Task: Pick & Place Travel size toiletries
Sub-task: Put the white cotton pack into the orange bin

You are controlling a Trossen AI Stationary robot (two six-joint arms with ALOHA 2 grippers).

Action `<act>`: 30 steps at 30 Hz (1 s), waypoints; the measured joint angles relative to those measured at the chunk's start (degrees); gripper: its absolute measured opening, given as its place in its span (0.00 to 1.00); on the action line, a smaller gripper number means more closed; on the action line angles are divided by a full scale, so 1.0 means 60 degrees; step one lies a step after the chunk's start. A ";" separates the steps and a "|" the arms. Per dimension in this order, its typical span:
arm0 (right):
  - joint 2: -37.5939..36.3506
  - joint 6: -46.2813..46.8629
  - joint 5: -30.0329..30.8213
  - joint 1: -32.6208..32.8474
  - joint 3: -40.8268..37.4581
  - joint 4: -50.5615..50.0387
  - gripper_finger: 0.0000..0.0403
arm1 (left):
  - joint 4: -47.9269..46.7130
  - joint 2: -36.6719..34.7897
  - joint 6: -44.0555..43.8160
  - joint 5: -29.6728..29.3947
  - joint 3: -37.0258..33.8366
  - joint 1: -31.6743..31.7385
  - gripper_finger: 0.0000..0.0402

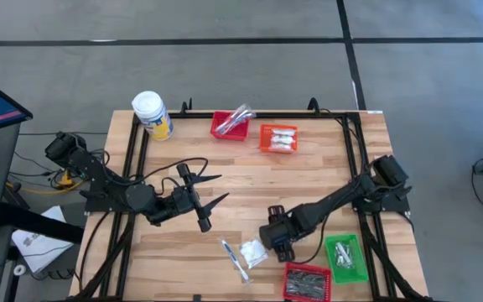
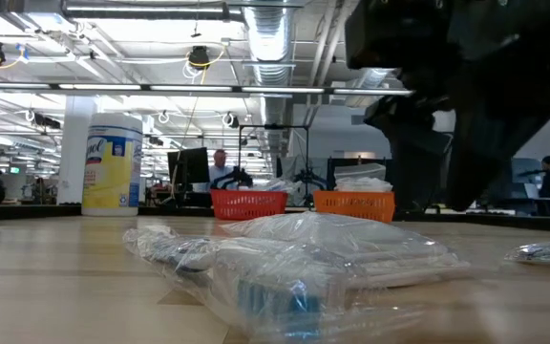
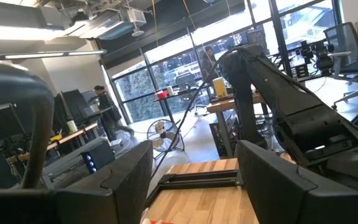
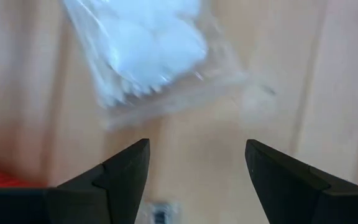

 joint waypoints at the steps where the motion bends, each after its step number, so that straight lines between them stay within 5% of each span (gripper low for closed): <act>1: 0.0000 -0.0072 -0.0164 -0.0031 0.0000 0.0160 0.64 | 0.0000 0.0000 0.0000 0.0000 0.0000 0.0000 0.56; 6: 0.0092 -0.0210 -0.0829 -0.0215 0.0003 0.0692 0.64 | -0.0004 0.0000 0.0000 0.0000 0.0000 0.0000 0.56; 16: 0.1291 0.0511 -0.4113 -0.0962 0.0040 0.1217 0.64 | -0.0038 0.0000 0.0000 0.0000 -0.0004 0.0000 0.56; 30: 0.1247 0.0226 -0.3919 -0.1154 -0.0005 0.2435 0.62 | -0.0036 0.0000 0.0000 0.0004 -0.0003 0.0000 0.56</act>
